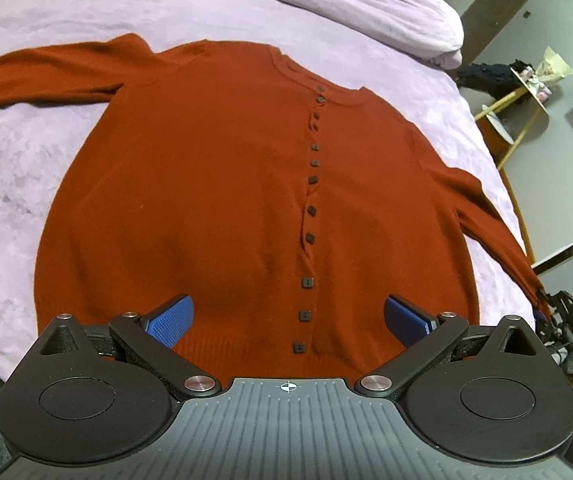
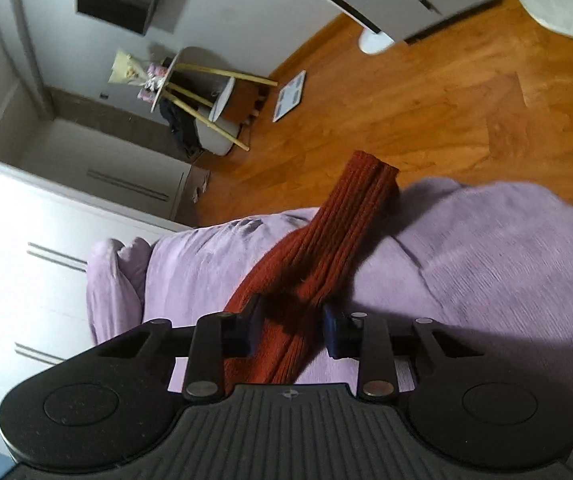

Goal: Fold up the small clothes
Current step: 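Grasp a sleeve cuff with the right gripper and lift it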

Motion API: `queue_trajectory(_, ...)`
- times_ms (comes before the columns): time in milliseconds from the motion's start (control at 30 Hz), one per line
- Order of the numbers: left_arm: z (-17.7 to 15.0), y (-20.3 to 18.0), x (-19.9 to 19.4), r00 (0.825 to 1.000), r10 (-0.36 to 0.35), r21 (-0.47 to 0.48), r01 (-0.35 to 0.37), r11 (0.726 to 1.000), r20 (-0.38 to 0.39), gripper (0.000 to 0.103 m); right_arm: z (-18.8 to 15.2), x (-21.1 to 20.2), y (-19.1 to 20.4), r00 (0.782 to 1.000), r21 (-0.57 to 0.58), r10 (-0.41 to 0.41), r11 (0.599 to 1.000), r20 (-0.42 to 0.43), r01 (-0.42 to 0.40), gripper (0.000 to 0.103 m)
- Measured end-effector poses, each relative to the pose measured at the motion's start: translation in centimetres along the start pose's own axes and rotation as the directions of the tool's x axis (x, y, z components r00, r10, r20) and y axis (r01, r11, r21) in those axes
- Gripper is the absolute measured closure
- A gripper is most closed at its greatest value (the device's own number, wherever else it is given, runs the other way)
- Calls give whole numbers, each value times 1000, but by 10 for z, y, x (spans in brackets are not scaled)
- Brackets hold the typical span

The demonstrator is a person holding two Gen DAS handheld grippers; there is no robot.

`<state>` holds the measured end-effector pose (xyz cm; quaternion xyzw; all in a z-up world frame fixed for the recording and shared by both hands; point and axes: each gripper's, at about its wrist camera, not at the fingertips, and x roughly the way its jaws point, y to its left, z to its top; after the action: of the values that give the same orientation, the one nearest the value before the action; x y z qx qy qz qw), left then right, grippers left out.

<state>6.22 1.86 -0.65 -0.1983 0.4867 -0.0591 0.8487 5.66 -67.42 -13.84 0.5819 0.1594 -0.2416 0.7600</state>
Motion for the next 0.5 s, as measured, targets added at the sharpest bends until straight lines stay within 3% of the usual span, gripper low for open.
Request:
queue_trajectory(133,4,10,1,999,-35,-37,34,999,-12,0,6,-4,14,999,-57,-33,998,-3,33,96)
queue_trajectory(200,6,15,1,997,-75,-57,74,996,-11,0,3,-12,38,999,-152,-30,988,33,34,96)
queue_trajectory(267,12,17,0,994,-108,-59,108,992,13,1,-10,-22,74,998,-295,29,955,53,-12,96)
queue_trajectory(333,19,15,0,990,-137,-28,138,990,40,1,-37,-32,117,990,-418,139,899,-8,-129,96)
queue_trajectory(400,30,9,3,985,-161,8,161,987,60,1,-81,-39,162,953,-532,253,791,-167,-303,96)
queue_trajectory(467,46,1,10,975,-207,51,203,978,85,2,-138,-44,197,867,-575,328,651,-374,-495,96)
queue_trajectory(500,51,-3,13,970,-223,61,219,974,92,3,-163,-45,206,821,-561,338,606,-460,-564,93)
